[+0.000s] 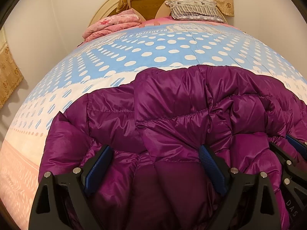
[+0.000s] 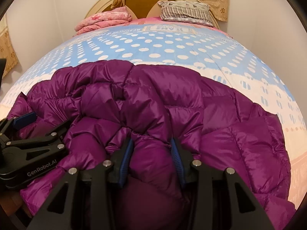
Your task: Fold large clothes
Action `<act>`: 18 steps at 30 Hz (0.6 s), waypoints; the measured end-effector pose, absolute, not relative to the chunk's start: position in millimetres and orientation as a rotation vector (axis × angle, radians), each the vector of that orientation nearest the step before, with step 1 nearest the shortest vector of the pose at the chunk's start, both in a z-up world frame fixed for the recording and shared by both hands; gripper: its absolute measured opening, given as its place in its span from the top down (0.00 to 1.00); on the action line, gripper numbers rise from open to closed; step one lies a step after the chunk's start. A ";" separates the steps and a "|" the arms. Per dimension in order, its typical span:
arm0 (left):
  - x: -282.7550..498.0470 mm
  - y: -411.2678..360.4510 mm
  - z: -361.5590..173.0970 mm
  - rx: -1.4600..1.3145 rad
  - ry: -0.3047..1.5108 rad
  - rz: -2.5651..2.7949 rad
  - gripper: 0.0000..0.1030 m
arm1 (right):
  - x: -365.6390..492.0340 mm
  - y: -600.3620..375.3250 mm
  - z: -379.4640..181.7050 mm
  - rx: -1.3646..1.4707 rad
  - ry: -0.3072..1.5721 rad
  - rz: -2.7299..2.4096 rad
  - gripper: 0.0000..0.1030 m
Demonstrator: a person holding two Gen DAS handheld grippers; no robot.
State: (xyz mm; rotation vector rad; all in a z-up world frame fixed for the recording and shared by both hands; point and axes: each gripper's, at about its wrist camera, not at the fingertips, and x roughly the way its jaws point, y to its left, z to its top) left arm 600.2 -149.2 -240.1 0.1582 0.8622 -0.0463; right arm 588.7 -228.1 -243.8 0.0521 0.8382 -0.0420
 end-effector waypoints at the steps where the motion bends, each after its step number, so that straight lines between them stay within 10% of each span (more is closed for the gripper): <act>1: 602.3 -146.1 -237.2 0.145 0.880 -0.059 0.10 | 589.6 -230.3 -242.3 0.054 0.845 -0.031 0.55; 18: 408.8 -75.7 -181.7 0.172 0.779 -0.248 0.10 | 406.5 -276.7 -215.3 0.079 0.913 -0.008 0.25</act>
